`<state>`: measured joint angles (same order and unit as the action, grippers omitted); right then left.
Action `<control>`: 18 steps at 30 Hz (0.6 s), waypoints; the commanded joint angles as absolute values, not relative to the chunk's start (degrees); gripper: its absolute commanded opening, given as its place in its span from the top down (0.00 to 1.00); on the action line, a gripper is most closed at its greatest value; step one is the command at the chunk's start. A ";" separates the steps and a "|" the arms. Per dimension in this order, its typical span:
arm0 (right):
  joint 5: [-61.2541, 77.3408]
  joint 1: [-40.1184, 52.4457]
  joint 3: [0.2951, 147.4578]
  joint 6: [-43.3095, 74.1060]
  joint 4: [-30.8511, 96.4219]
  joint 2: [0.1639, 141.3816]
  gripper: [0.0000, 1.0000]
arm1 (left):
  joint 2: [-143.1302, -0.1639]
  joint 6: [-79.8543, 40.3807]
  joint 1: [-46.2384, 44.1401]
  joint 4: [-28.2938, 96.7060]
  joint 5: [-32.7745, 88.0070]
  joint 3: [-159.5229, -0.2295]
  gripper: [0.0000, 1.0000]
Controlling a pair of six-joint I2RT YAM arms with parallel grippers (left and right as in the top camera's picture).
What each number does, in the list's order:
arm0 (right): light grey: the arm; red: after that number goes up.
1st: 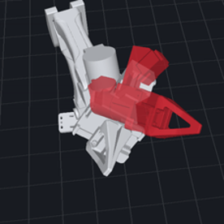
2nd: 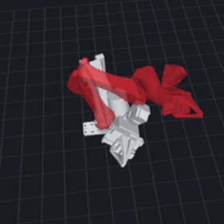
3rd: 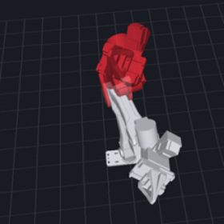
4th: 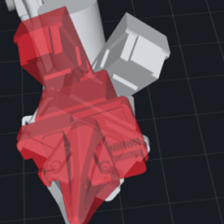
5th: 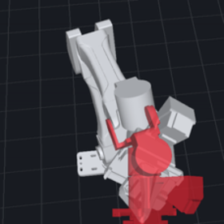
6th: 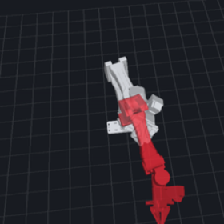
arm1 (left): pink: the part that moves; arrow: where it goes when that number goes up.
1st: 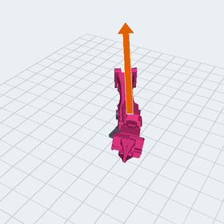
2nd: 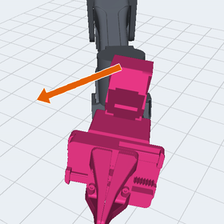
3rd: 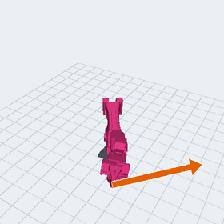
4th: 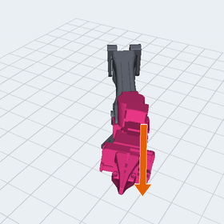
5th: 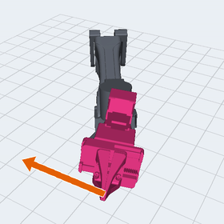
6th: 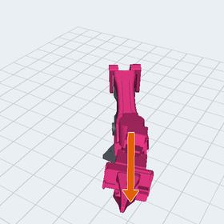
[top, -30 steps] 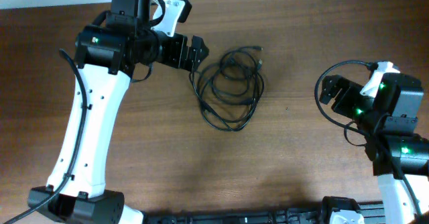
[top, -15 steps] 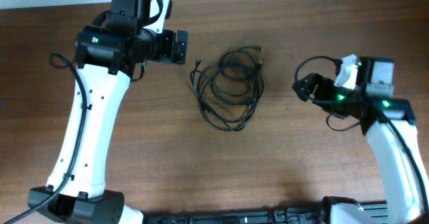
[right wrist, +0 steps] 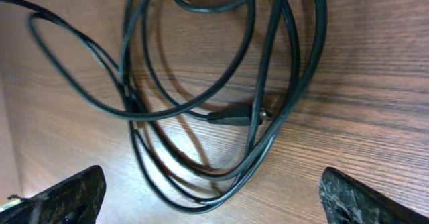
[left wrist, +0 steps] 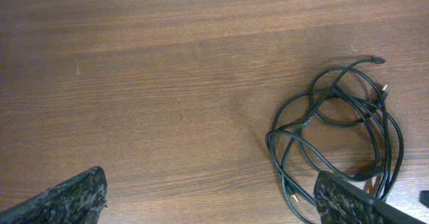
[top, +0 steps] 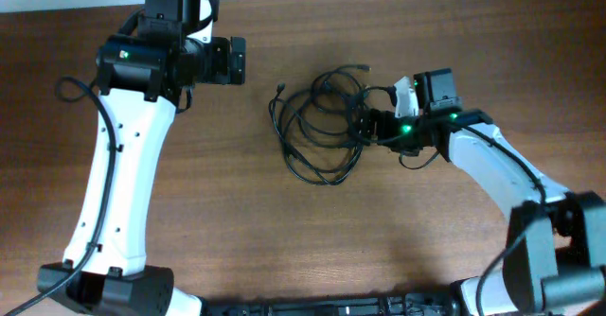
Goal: Untangle cables
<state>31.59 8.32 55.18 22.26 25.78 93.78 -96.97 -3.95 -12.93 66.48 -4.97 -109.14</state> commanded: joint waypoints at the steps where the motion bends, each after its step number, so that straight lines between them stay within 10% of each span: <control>1: 30.61 8.67 55.40 22.13 25.39 96.60 0.00 | -97.56 -4.51 -12.69 66.54 -5.63 -109.60 0.01; 18: 26.50 8.69 55.29 22.15 20.64 100.42 0.15 | -97.56 -4.51 -12.69 66.54 -5.63 -109.60 0.01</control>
